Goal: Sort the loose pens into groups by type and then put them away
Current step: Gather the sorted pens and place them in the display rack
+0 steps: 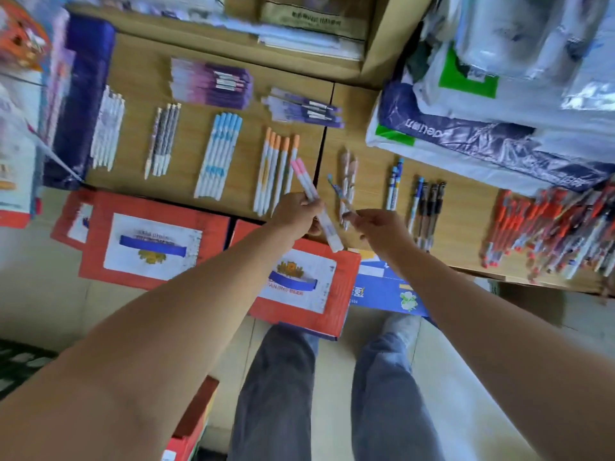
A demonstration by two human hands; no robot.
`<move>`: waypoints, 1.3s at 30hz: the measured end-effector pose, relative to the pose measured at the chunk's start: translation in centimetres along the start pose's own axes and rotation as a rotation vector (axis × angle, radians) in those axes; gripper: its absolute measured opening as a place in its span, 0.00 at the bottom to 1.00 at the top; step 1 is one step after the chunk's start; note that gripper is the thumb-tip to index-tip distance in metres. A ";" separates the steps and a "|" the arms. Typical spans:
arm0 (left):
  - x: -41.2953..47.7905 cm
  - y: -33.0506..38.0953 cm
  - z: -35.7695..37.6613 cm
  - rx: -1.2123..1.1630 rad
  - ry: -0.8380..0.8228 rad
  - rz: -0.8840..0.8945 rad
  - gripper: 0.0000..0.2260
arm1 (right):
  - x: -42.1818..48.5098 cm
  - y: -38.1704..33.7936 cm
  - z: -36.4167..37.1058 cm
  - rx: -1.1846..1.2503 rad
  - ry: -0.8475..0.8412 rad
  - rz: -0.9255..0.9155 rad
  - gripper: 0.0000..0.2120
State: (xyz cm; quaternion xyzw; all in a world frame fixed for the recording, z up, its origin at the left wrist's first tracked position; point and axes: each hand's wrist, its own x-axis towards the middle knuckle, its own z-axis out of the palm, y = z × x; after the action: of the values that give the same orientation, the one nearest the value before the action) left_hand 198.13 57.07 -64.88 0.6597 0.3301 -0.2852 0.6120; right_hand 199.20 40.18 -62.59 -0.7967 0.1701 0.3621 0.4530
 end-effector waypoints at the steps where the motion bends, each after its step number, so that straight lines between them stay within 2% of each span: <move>1: 0.2 -0.1 -0.6 0.047 -0.009 0.011 0.10 | 0.5 -0.1 0.3 -0.030 0.057 -0.012 0.09; 5: 1.2 -0.3 -2.0 0.195 -0.054 0.075 0.09 | 3.0 -0.4 0.8 -0.201 0.238 -0.003 0.13; 7: 2.0 -0.3 -2.3 0.278 -0.070 0.102 0.09 | 4.2 -0.7 1.3 -0.259 0.264 -0.001 0.11; 11: 3.9 -0.7 -2.2 0.365 -0.081 0.087 0.08 | 6.3 -0.8 2.8 -0.317 0.324 -0.070 0.18; 15: 5.3 -0.6 -1.6 0.449 -0.101 0.077 0.09 | 7.5 -0.3 3.6 -0.391 0.351 -0.089 0.18; 25: 7.9 2.1 2.4 0.553 -0.058 0.127 0.12 | 7.7 1.9 -0.7 -0.416 0.372 -0.015 0.16; 29: 7.9 2.0 3.7 0.722 0.070 0.238 0.12 | 7.8 2.3 -1.4 -0.371 0.385 -0.047 0.14; 32: 7.2 1.8 3.8 0.828 0.180 0.358 0.15 | 7.7 2.3 -1.5 -0.279 0.382 -0.069 0.09; 36: 6.9 1.4 3.6 0.858 0.227 0.436 0.21 | 7.5 2.2 -1.6 -0.176 0.366 -0.072 0.03; 39: 7.0 1.1 3.3 0.845 0.221 0.452 0.18 | 7.7 2.4 -1.7 -0.173 0.392 -0.075 0.06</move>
State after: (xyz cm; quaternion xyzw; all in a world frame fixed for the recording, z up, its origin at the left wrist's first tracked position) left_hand 203.43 54.31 -69.94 0.9317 0.0969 -0.1827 0.2987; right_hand 203.77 37.94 -69.11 -0.8936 0.1936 0.1962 0.3543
